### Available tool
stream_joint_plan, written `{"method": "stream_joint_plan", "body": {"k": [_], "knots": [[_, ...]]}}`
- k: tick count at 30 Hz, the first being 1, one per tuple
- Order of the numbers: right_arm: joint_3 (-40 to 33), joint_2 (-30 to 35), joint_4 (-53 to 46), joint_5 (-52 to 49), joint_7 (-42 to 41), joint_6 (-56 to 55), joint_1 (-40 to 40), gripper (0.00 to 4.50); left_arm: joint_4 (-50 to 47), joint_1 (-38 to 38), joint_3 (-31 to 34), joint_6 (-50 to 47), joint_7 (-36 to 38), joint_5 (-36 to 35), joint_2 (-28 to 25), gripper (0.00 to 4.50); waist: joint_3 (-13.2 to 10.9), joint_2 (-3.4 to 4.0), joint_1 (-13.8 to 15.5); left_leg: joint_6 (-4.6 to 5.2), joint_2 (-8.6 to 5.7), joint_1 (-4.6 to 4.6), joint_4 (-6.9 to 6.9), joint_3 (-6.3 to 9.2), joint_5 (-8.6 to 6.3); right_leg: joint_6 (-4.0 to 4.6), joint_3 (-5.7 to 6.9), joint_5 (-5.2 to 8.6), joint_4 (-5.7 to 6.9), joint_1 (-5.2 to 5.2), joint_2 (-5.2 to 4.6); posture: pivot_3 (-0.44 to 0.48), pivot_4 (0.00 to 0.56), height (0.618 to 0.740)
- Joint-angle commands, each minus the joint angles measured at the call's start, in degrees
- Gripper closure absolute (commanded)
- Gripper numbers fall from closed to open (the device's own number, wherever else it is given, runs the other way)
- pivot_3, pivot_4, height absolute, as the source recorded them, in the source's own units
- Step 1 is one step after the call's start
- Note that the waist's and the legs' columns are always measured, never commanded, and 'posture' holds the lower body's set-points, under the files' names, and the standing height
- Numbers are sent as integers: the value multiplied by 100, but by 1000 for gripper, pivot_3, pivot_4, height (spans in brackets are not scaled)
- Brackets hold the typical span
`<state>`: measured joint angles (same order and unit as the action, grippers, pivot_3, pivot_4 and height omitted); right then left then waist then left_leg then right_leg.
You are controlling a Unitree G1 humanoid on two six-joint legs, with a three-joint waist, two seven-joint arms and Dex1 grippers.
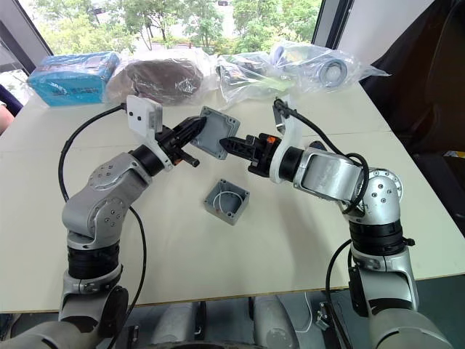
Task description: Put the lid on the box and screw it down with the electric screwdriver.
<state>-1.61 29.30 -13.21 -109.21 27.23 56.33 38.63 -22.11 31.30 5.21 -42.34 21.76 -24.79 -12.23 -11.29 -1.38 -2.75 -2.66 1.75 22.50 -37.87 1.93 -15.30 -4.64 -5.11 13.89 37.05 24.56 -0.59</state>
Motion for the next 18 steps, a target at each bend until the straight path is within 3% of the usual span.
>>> {"method": "stream_joint_plan", "body": {"k": [1, 2, 6, 9, 12, 16, 18], "knots": [[-167, 352, -751, 909, -1098, -36, 301, 4343, -125, -93, -96, -291, 387, -188, -517, 3824, -1, 2, 3, 0, 0, 1, 1, 0, 0, 0, 0, 1, 0, 1, 0, 0, 150, 740], [-39, 634, -1077, 1712, -1614, -133, 289, 4343, -102, -102, -22, -379, 587, -310, -733, 3704, -3, 4, 3, 0, 0, 3, 3, -1, 0, 1, 0, 1, -1, 6, 0, 0, 150, 740], [1065, 1809, -1952, 4811, -3385, -1004, 29, 4343, -69, -119, 114, -605, 1383, -759, -1532, 2161, -4, 7, 6, 0, 1, 7, 20, -1, 0, -20, 2, 18, -11, 17, 0, 0, 150, 740], [1760, 2341, -2044, 6958, -4611, -2584, -424, 4343, 60, -189, 258, -601, 2122, -1039, -2201, 1015, -3, 3, 7, -1, 1, 2, 49, -4, 0, -20, 3, 20, -29, 23, -1, 0, 150, 740], [2138, 2489, -1632, 8932, -5078, -4413, -773, 4343, 256, -307, 363, -700, 3092, -1353, -3058, 16, -4, 3, -1, -1, 2, 1, 71, -9, 1, -20, 2, 19, -42, 28, -1, 0, 150, 740], [2611, 2797, -720, 11615, -5298, -7339, -1022, 4343, 453, -636, 346, -284, 4245, -1351, -4025, 16, -6, 6, -31, -1, 3, 12, 80, -32, 1, -14, -10, 14, -41, 52, -5, 0, 150, 740], [2694, 2888, -283, 12769, -4959, -8358, -1136, 4343, 588, -746, 319, 62, 4695, -1253, -4306, 16, -6, 6, -20, -2, 2, 15, 80, -38, 0, -7, -13, 11, -46, 56, -8, 0, 150, 740]]}}
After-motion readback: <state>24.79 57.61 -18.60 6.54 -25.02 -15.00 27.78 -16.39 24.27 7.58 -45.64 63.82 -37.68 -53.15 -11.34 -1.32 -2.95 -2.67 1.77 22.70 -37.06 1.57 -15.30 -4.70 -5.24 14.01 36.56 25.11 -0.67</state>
